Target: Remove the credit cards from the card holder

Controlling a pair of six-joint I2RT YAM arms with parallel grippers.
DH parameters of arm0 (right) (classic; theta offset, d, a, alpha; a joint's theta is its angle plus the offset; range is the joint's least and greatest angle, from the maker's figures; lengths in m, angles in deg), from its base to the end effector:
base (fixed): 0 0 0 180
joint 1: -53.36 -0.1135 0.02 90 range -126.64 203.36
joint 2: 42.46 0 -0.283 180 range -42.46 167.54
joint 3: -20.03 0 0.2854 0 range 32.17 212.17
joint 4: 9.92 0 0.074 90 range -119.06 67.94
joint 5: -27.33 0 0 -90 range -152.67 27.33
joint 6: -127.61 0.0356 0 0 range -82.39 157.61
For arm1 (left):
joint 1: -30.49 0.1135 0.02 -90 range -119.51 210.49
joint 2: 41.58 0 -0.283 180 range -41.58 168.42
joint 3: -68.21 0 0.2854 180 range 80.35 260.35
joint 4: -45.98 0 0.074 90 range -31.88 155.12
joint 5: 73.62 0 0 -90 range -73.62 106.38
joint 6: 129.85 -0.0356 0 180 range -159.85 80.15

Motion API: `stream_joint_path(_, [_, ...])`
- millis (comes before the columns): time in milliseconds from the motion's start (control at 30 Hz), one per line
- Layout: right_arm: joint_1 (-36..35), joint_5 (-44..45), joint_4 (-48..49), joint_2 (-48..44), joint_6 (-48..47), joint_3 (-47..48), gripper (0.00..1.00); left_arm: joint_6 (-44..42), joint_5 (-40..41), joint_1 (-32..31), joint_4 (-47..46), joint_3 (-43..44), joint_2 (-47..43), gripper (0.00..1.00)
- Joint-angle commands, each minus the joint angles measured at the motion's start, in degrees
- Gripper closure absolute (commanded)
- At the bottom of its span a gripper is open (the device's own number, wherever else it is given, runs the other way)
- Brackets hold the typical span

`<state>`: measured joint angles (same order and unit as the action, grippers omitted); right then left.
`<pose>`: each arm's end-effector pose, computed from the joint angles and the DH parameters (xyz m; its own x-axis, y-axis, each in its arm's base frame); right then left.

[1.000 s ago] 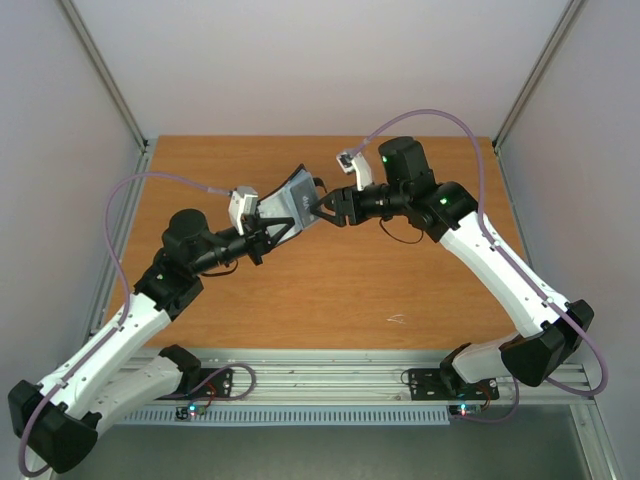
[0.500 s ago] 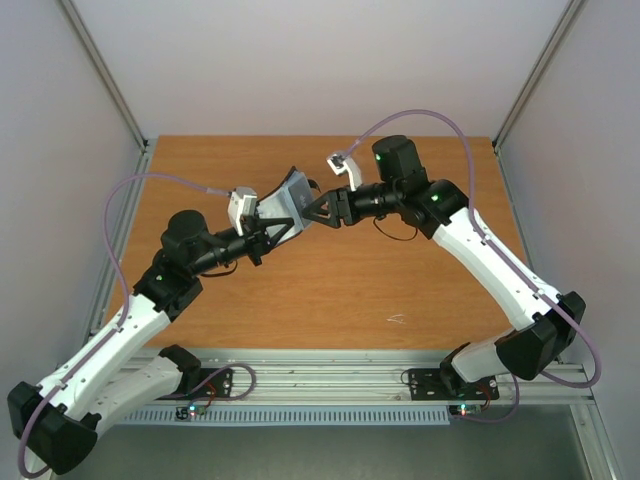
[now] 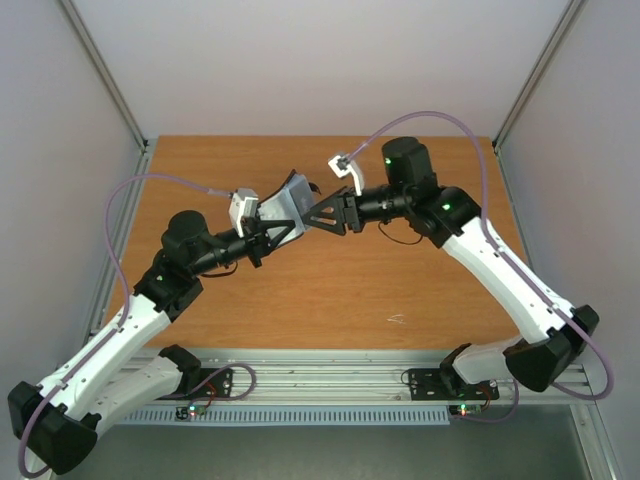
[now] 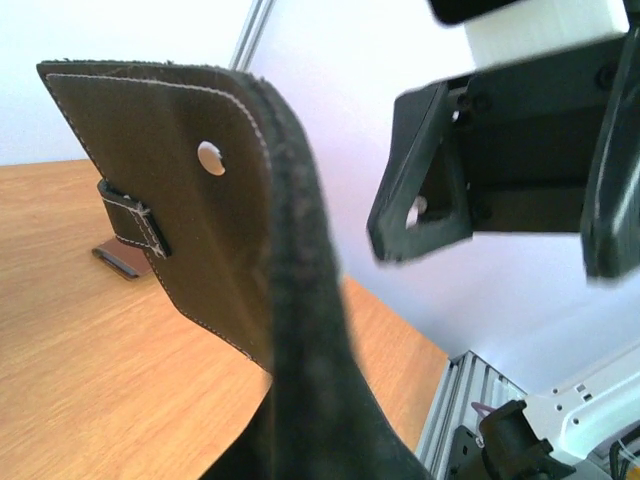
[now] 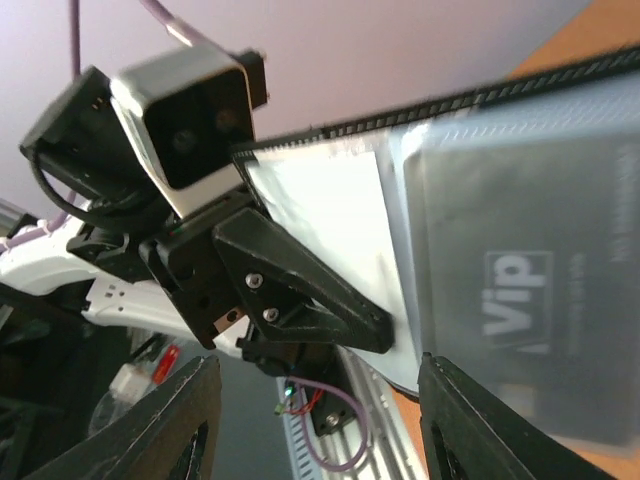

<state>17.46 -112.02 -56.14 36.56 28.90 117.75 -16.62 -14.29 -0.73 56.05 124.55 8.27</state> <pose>0.2455 0.2111 0.4379 -0.2296 -0.2880 -0.9297 -0.9730 0.0906 0.2122 0.1834 -0.1324 0.3555 -0.3966 -0.1563 -0.9046 0.7887 0.4462 -0.4229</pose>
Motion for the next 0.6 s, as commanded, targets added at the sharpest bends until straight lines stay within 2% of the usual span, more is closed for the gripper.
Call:
stream_joint_path(0, [1.9, 4.0, -3.1, -3.9, -3.5, 1.8, 0.45, -2.6, -3.5, -0.2, -6.6, -0.3, -1.8, 1.00])
stream_joint_path(200, [2.4, 7.3, -7.1, -3.3, -4.9, 2.6, 0.40, -3.9, -9.3, -0.2, -9.1, -0.8, -2.5, 1.00])
stream_joint_path(433, [2.4, 8.7, -7.9, -2.9, -4.0, 2.7, 0.31, -4.1, -10.5, -0.2, -9.6, -0.8, -2.9, 1.00])
stream_joint_path(567, [2.4, 7.4, -6.7, -2.7, -2.7, 1.8, 0.30, -4.1, -10.4, -0.2, -9.7, -0.8, -2.9, 1.00])
